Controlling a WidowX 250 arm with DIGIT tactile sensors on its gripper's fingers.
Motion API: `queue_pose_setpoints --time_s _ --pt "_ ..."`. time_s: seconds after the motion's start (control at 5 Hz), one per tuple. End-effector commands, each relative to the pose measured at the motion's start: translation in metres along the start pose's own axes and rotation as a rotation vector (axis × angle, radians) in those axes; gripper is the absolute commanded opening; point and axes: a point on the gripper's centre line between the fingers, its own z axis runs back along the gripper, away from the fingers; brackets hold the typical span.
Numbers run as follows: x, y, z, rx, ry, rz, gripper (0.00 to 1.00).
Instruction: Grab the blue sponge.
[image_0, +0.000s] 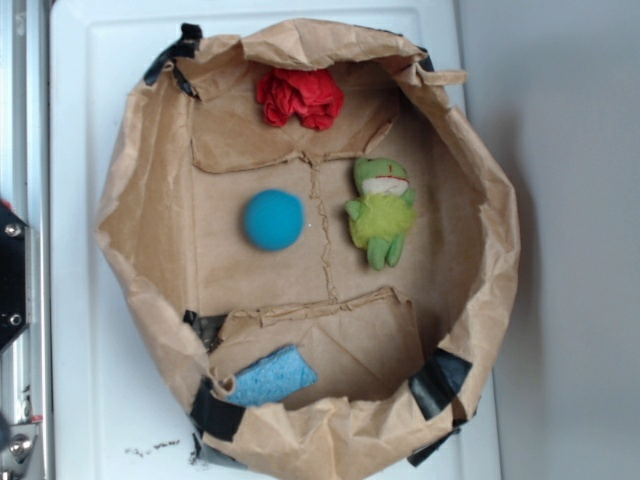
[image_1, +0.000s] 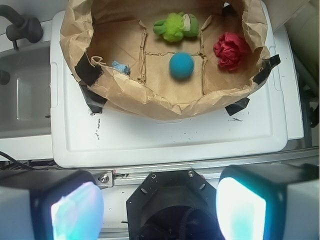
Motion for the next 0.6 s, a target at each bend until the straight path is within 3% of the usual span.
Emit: queue_pose_setpoints --time_s 0.0,0.4 --pt "0.000 0.000 0.000 0.000 0.000 0.000 1.00" --pt "0.098 -0.023 -0.021 -0.027 -0.047 0.186 1.00"
